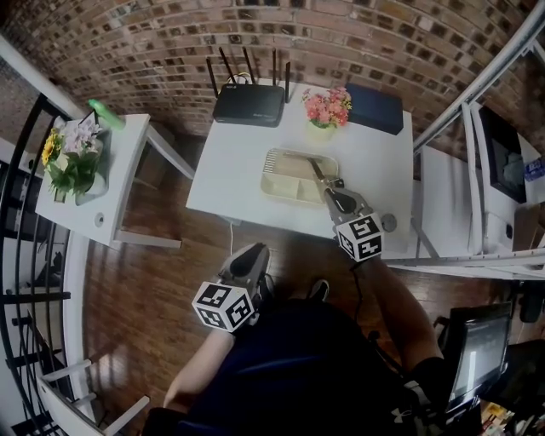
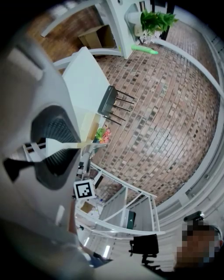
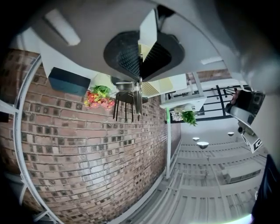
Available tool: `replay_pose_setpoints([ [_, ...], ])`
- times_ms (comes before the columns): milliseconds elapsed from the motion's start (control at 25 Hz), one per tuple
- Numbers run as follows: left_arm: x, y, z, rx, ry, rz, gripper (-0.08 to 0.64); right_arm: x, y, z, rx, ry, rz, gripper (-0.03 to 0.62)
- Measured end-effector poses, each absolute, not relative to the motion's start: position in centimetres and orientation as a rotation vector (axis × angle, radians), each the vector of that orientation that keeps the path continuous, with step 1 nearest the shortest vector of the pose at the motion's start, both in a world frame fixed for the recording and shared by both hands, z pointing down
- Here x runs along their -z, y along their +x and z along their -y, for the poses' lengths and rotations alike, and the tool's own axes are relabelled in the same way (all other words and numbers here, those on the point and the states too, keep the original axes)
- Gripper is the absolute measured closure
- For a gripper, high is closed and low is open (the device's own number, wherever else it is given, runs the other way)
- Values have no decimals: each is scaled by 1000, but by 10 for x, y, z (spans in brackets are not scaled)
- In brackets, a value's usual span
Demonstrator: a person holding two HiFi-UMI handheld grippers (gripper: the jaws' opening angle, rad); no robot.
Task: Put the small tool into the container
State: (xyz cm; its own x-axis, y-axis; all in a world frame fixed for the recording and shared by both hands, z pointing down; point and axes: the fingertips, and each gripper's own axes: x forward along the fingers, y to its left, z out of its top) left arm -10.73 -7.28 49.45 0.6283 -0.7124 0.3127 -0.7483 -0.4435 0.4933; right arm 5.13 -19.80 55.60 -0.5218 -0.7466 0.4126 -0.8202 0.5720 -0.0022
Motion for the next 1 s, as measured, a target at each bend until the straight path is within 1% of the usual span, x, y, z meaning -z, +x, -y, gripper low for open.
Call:
replay_pose_setpoints([
  [480, -498, -108, 71, -92, 2238, 1138, 520, -592, 41, 196, -269, 1171, 2361, 581],
  [1000, -499, -114, 68, -81, 2232, 1140, 520, -613, 33, 200, -333, 1113, 2292, 580],
])
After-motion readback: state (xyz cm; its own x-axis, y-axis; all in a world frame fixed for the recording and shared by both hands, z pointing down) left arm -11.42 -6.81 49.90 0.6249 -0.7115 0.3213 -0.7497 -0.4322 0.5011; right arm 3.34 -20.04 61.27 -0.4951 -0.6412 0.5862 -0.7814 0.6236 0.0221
